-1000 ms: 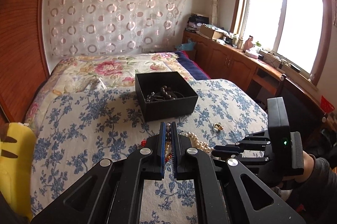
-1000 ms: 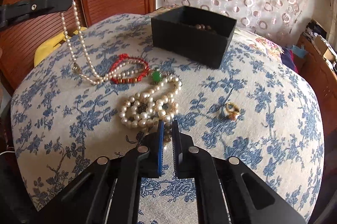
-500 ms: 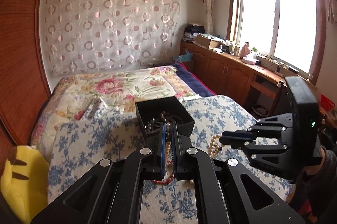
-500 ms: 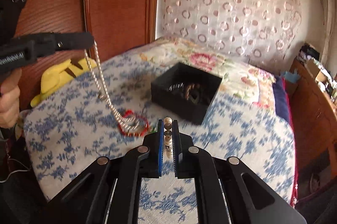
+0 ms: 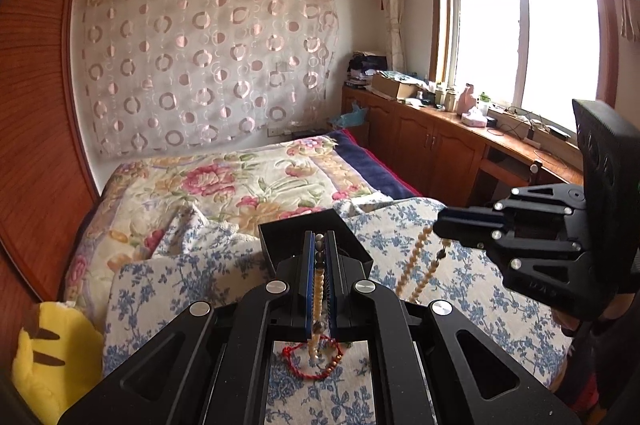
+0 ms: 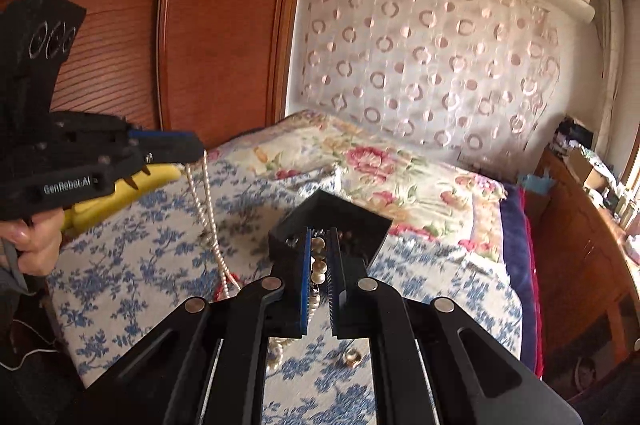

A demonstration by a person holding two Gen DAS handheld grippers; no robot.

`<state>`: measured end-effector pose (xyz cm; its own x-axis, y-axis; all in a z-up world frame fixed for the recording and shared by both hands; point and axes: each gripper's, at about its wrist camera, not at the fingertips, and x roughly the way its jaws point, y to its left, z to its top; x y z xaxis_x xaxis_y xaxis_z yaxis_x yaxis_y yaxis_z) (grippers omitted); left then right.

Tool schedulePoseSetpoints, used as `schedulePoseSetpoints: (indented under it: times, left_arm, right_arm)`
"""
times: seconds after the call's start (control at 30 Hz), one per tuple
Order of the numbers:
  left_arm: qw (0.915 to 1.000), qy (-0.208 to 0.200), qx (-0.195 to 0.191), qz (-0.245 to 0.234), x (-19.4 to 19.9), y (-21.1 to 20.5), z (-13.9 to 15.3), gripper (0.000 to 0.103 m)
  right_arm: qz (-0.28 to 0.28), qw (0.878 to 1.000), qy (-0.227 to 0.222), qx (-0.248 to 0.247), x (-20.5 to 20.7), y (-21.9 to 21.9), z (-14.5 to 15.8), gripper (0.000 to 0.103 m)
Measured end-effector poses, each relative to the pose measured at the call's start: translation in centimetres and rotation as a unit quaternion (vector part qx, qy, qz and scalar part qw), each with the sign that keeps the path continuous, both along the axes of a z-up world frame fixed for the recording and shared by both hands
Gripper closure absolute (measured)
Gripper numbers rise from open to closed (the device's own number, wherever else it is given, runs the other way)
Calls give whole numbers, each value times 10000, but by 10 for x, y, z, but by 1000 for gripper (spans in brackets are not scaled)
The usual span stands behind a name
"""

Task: Organize jewelry
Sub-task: 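Carry both pearl necklaces over the black box and lower them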

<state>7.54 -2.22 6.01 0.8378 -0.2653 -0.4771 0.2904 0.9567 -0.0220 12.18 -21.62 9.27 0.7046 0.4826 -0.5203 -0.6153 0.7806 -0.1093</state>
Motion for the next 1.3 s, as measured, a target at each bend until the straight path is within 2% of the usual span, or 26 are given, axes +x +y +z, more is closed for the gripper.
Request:
schedulePoseSetpoints:
  times: [0.67,1.1,1.3]
  left_arm:
    - [9997,-84,176,155,31,-4,15,99]
    - [9991,-226,290,214,53,-10,36,99]
    - [9987,-292,360,204,65,-16,44,99]
  right_arm:
    - [-310,9975,-627,57,57,7,58,95]
    - [-512,9970,-525,235,119,15,72,95]
    - [-533,9977,-362,204,133,22,61,95]
